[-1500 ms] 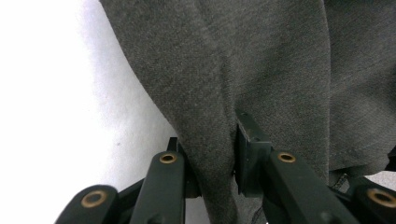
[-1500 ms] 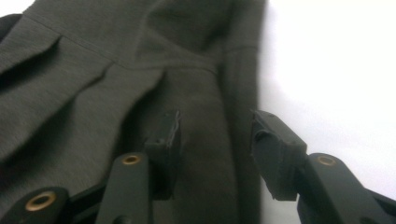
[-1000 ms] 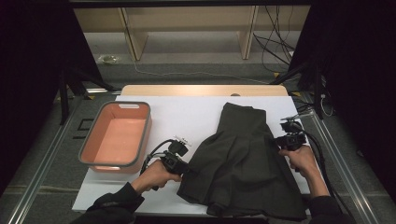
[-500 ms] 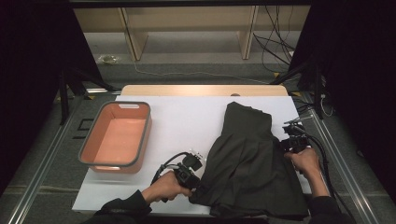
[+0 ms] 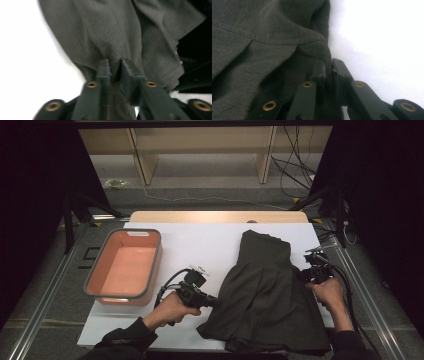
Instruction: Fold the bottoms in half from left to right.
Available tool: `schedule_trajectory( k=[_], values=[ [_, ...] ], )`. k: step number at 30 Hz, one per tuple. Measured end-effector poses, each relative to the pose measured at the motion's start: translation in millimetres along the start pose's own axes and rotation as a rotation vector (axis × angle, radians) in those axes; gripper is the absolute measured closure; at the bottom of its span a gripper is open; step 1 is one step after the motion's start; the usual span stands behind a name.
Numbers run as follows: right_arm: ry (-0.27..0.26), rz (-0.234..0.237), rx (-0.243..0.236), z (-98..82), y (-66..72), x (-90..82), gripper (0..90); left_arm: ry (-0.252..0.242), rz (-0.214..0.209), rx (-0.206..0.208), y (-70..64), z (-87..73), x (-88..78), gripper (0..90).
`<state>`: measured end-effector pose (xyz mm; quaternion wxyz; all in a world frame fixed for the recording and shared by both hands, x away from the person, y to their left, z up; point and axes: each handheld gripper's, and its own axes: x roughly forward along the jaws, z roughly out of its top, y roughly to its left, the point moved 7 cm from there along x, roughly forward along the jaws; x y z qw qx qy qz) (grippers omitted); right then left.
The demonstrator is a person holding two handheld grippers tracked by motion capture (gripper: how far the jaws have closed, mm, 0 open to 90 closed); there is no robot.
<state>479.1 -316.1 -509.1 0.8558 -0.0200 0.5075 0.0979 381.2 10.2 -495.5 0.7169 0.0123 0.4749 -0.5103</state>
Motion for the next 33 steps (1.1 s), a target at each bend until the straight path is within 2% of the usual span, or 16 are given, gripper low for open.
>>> schedule_trajectory(
  k=[2, 4, 9, 12, 15, 16, 19, 22, 25, 30, 33],
  values=[
    [-0.001, -0.001, -0.001, 0.0, 0.4, 0.4, 81.7, 0.027, 0.008, 0.015, -3.7, -3.0, 13.0, 87.1],
    [0.002, -0.003, 0.001, -0.1, 0.6, 0.8, 81.7, 0.046, 0.013, 0.031, -7.7, -3.2, 23.6, 87.9],
    [0.004, -0.012, -0.005, -0.2, -0.8, 1.5, 81.5, 0.094, 0.023, 0.032, -11.5, -9.7, 52.4, 88.5],
    [0.004, -0.026, -0.010, -0.6, -2.3, 2.5, 81.5, 0.100, 0.017, 0.039, -16.2, -10.1, 53.3, 88.1],
    [0.012, -0.043, -0.027, -1.8, -2.1, 4.1, 79.3, 0.117, -0.056, -0.007, -19.7, -13.3, 47.1, 80.2],
    [0.011, -0.048, -0.028, -1.8, -2.0, 4.4, 78.1, 0.115, -0.065, -0.003, -21.2, -13.8, 43.5, 76.8],
    [0.004, -0.045, -0.022, -1.3, -2.5, 2.6, 73.0, 0.062, -0.063, 0.006, -21.0, -3.9, 26.6, 68.8],
    [-0.012, -0.020, -0.013, 0.0, -3.2, -1.1, 64.1, -0.014, -0.021, -0.001, -13.0, 12.0, 8.8, 61.6],
    [-0.033, -0.004, -0.030, 0.9, -5.0, -6.7, 58.2, -0.066, 0.030, -0.026, 2.1, 23.7, -2.4, 55.3],
    [-0.063, 0.027, -0.023, 0.1, -6.8, -17.7, 51.2, -0.102, 0.103, -0.077, 25.1, 32.9, -2.2, 45.9],
    [-0.060, 0.037, -0.032, -2.2, -3.2, -18.3, 48.6, -0.094, 0.106, -0.117, 33.4, 34.8, 7.8, 38.0]
  ],
)
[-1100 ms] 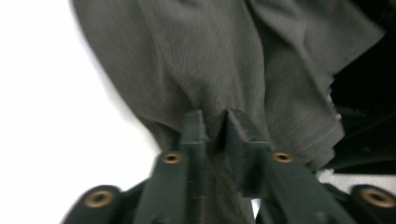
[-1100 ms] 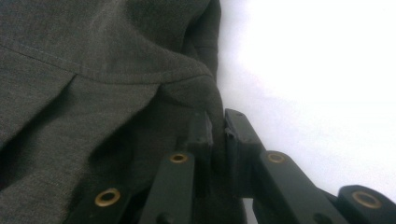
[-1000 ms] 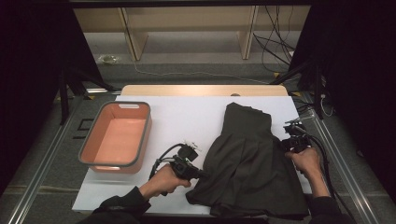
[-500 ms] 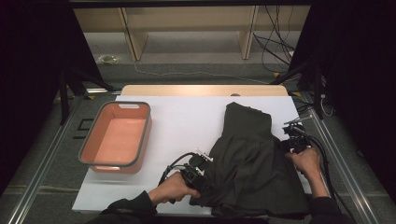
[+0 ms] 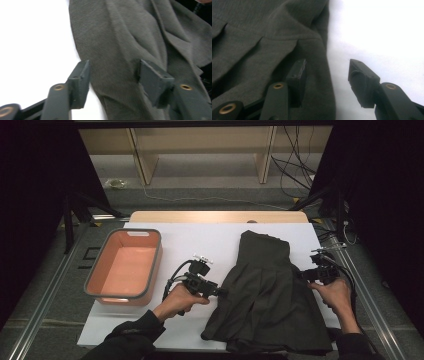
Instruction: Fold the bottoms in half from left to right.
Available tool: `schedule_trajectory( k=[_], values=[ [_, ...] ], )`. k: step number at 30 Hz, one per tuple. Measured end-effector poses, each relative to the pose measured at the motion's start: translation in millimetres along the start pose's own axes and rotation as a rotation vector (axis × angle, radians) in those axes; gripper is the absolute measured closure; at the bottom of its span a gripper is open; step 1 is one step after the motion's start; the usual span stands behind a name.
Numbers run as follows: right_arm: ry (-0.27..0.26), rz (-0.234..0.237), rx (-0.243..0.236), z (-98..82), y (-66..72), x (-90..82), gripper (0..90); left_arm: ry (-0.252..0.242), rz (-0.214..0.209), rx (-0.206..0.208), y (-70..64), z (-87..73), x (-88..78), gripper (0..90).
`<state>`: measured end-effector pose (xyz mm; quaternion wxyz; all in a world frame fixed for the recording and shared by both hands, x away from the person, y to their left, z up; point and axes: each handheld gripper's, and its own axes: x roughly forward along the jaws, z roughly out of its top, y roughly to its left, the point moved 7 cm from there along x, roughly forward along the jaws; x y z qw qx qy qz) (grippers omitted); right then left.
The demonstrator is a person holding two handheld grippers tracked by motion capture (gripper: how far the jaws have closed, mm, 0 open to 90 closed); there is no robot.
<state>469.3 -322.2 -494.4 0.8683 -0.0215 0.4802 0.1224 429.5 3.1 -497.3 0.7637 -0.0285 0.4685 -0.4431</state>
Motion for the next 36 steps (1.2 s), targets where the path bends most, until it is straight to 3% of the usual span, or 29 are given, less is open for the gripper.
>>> schedule_trajectory(
  k=[7, 11, 15, 16, 23, 28, 32, 34, 36],
  values=[
    [0.030, 0.007, -0.013, -4.2, 3.0, 5.3, 42.5, 0.091, 0.024, -0.037, 9.2, -8.3, 30.7, 26.5],
    [0.073, 0.031, -0.002, -11.0, 2.6, 12.0, 39.5, 0.111, 0.033, -0.026, 7.8, -10.2, 37.9, 26.7],
    [0.111, 0.028, -0.002, -15.5, 2.2, 17.2, 38.1, 0.114, 0.027, -0.011, 3.2, -9.9, 42.3, 36.2],
    [0.114, 0.033, -0.001, -15.8, 2.7, 17.2, 38.0, 0.115, 0.007, -0.022, 1.1, -10.1, 43.7, 41.3],
    [0.150, 0.041, 0.010, -20.4, 4.3, 19.9, 37.0, 0.093, -0.005, -0.003, -3.1, -8.0, 41.5, 70.3],
    [0.167, 0.055, 0.022, -23.4, 6.6, 20.8, 37.4, 0.074, -0.007, 0.002, -6.4, -7.2, 38.5, 75.0],
    [0.185, 0.098, 0.002, -27.5, 15.1, 18.4, 47.9, 0.055, 0.001, 0.017, -9.7, -7.1, 34.2, 76.0],
    [0.197, 0.097, 0.000, -29.4, 18.5, 17.2, 58.2, 0.044, 0.005, 0.026, -12.3, -7.0, 31.8, 76.5],
    [0.204, 0.143, 0.019, -30.5, 23.2, 17.1, 67.7, 0.033, 0.004, 0.030, -13.5, -7.4, 29.3, 76.8]
  ],
)
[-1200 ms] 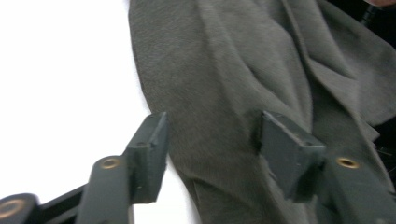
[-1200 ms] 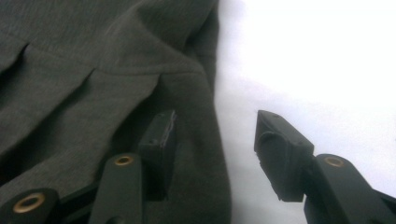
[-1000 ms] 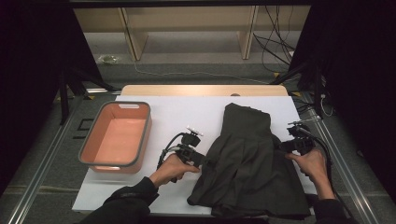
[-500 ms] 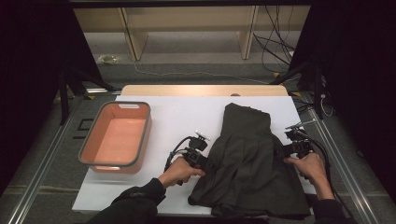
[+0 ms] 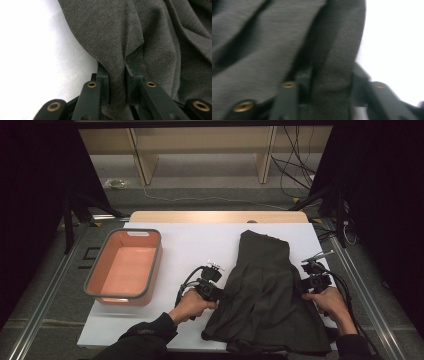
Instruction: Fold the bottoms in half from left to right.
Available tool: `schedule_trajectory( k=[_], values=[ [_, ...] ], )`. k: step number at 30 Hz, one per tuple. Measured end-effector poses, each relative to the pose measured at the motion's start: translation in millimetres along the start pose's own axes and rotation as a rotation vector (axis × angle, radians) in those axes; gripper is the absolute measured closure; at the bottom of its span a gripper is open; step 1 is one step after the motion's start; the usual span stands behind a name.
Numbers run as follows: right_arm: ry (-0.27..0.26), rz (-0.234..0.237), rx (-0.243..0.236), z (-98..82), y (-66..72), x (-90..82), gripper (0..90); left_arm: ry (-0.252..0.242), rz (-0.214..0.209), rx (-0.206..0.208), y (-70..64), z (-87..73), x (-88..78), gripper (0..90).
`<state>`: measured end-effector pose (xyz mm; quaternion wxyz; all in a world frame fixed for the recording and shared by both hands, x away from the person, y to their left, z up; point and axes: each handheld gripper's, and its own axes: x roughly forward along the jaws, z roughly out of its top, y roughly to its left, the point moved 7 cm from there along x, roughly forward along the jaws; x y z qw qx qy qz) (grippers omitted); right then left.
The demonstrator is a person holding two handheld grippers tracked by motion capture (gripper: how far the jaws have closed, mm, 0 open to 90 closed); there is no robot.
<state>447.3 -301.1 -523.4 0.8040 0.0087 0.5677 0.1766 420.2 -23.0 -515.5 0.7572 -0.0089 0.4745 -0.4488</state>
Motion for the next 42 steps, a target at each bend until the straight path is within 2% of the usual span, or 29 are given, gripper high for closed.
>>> schedule_trajectory(
  k=[1, 2, 5, 11, 17, 19, 20, 21, 26, 34, 38, 42],
  values=[
    [0.006, 0.007, -0.011, -0.8, 2.9, 1.1, 71.0, -0.004, 0.000, 0.000, 0.0, -0.6, -1.0, 77.0],
    [0.011, -0.005, -0.023, -1.3, 5.0, 1.6, 73.8, -0.010, 0.001, 0.003, 0.0, -1.2, -1.5, 77.1],
    [0.019, -0.002, -0.039, -1.4, 12.9, 1.1, 78.2, -0.010, 0.003, 0.014, -1.1, -5.0, -5.0, 77.1],
    [0.007, 0.015, -0.058, -0.6, 26.2, 1.4, 80.2, -0.028, 0.008, 0.016, 2.9, -7.8, -23.1, 77.2],
    [-0.027, 0.032, -0.044, 4.5, 37.9, 0.5, 81.1, -0.040, 0.014, 0.006, 5.6, -9.7, -31.2, 77.5],
    [-0.032, 0.020, -0.060, 6.9, 42.3, 1.9, 81.3, -0.044, 0.015, 0.002, 6.2, -10.4, -34.6, 77.5],
    [-0.031, 0.018, -0.053, 8.4, 46.0, 2.3, 81.4, -0.045, 0.018, 0.007, 7.6, -10.8, -36.9, 77.5],
    [-0.043, 0.014, -0.066, 10.8, 47.9, 3.6, 81.5, -0.047, 0.023, 0.006, 9.2, -11.2, -39.3, 77.5],
    [-0.073, 0.013, -0.062, 23.8, 60.9, 11.3, 81.8, -0.077, 0.044, -0.033, 22.8, -10.9, -53.1, 77.6],
    [-0.128, 0.032, -0.024, 53.3, 80.3, 26.4, 81.7, -0.123, 0.088, -0.077, 47.8, -8.9, -76.9, 77.5],
    [-0.125, 0.019, -0.038, 60.3, 86.7, 33.3, 81.2, -0.095, 0.092, -0.085, 55.3, -15.2, -73.5, 75.9],
    [-0.121, -0.047, -0.065, 59.9, 76.8, 29.9, 80.5, -0.021, 0.103, -0.063, 52.1, -25.8, -59.2, 70.8]
  ],
)
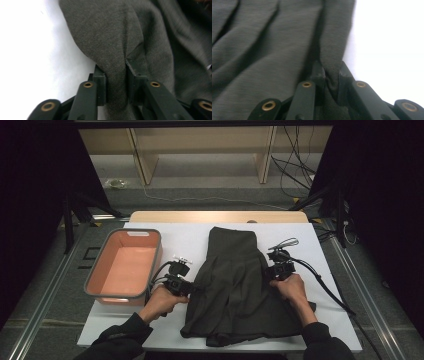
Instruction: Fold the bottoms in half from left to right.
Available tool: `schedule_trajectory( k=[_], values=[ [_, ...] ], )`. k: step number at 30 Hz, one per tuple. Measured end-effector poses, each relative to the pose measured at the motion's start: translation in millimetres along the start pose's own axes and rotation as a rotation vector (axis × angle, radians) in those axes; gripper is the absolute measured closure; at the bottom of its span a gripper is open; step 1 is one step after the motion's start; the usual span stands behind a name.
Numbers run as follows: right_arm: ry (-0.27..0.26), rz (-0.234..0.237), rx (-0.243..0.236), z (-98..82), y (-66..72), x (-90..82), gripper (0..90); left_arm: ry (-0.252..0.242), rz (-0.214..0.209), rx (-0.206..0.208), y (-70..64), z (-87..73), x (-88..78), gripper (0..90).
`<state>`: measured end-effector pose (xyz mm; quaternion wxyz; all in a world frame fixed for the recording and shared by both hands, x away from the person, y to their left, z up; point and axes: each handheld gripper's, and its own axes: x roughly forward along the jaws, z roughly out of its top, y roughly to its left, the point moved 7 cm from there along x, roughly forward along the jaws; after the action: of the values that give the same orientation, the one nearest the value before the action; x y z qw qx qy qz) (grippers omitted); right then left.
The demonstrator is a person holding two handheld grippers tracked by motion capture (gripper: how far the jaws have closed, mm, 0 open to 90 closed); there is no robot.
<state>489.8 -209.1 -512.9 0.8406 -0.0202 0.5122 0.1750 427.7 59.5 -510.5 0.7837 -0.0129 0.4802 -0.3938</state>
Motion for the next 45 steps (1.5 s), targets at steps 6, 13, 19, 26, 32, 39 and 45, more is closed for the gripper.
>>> schedule_trajectory(
  k=[6, 13, 19, 26, 32, 39, 45],
  values=[
    [0.028, -0.056, -0.050, -2.9, -5.9, 3.9, 79.8, 0.052, 0.004, 0.023, -1.7, -8.3, 6.8, 70.2],
    [0.098, -0.053, -0.070, -12.7, -8.4, 2.3, 78.2, 0.074, -0.004, 0.032, -3.4, -13.4, 9.3, 72.3],
    [0.109, -0.076, -0.095, -17.4, -8.1, -2.2, 75.9, 0.110, -0.007, 0.039, -4.3, -18.8, 12.6, 70.2],
    [0.072, -0.111, -0.087, -9.9, -17.6, -1.8, 79.3, 0.124, -0.014, 0.043, -7.1, -20.7, 13.6, 70.1],
    [0.045, -0.140, -0.079, -8.5, -22.2, 0.7, 74.1, 0.155, -0.030, 0.060, -12.3, -27.8, 13.4, 66.9],
    [0.042, -0.106, -0.077, -11.2, -20.2, -3.9, 56.9, 0.185, -0.033, 0.075, -20.8, -38.6, 11.1, 57.6],
    [0.041, -0.072, -0.080, -13.4, -17.4, -9.1, 52.0, 0.225, -0.041, 0.095, -29.0, -56.5, 8.4, 53.9]
  ],
)
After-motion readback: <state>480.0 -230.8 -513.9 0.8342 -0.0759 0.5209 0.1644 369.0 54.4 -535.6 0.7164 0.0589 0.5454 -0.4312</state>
